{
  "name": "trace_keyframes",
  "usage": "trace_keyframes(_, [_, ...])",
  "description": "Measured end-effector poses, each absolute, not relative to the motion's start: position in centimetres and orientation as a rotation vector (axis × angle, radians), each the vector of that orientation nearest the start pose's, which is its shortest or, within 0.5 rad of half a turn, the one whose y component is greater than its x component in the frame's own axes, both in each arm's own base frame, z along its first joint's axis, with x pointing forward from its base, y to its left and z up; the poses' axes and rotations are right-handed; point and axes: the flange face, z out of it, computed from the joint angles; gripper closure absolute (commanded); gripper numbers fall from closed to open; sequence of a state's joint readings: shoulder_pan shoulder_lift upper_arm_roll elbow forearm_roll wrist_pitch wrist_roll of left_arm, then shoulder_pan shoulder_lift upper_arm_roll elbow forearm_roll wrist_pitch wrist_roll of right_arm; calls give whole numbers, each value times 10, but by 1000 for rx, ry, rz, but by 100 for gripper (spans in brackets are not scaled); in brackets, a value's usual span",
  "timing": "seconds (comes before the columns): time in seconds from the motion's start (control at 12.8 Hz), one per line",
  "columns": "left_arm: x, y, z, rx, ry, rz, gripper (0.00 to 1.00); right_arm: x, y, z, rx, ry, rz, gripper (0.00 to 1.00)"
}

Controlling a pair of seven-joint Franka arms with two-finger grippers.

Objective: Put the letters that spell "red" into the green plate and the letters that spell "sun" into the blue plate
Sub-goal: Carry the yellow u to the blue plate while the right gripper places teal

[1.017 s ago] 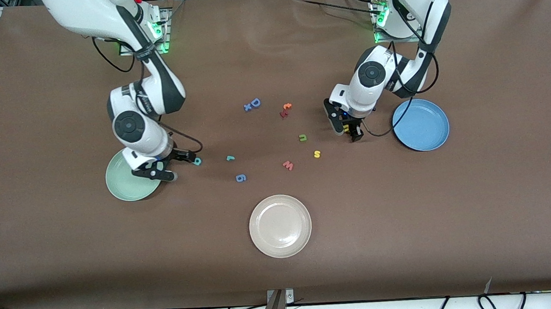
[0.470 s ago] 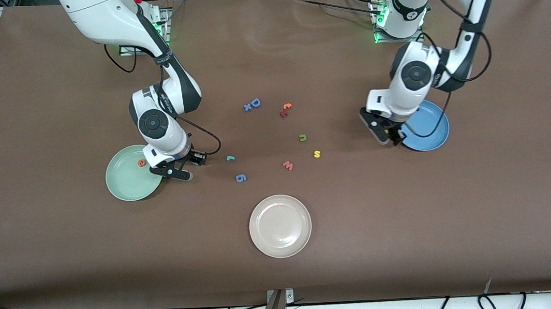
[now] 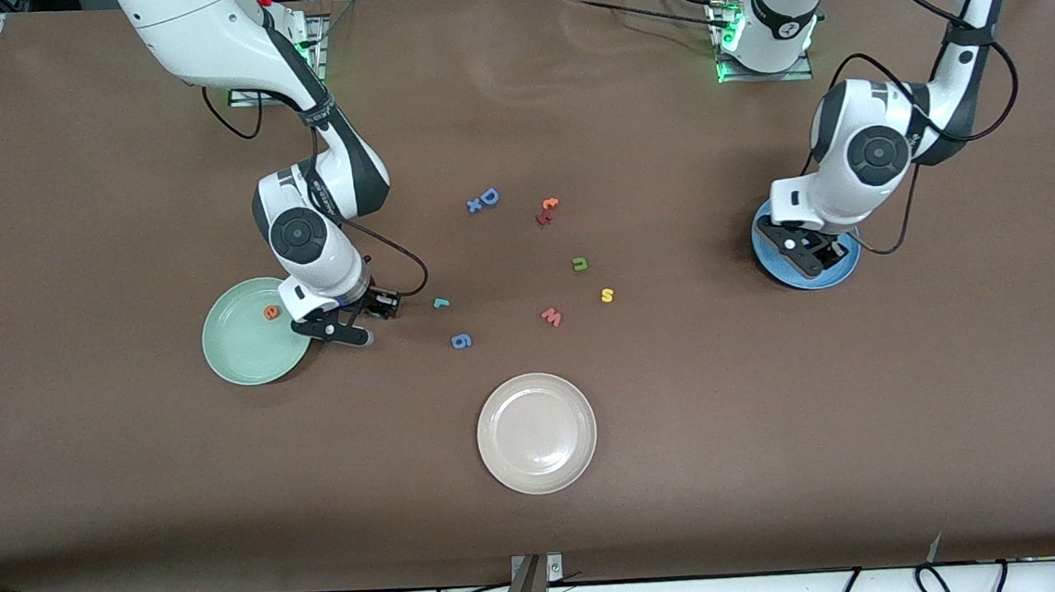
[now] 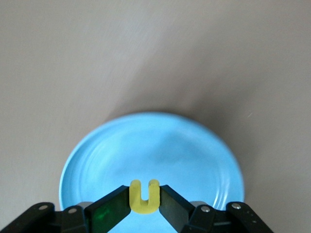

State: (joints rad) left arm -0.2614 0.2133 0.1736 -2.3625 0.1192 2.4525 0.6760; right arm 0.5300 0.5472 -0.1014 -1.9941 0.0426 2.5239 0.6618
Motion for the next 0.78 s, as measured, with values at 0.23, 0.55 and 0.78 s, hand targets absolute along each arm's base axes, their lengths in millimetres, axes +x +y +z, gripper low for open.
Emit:
trace_keyframes(0.23, [490,-8,219,-2828,1192,271,87,548,257,175,-3150,402,-4,47])
trace_keyframes(0.55, [481,-2,196,-2909,1106,334,86,549,257,175,-3149,402,-6,72])
trace_keyframes(0.78, [478,-2,188,-2955,1057,348,52,550,256,178,-3148,406,-9,81])
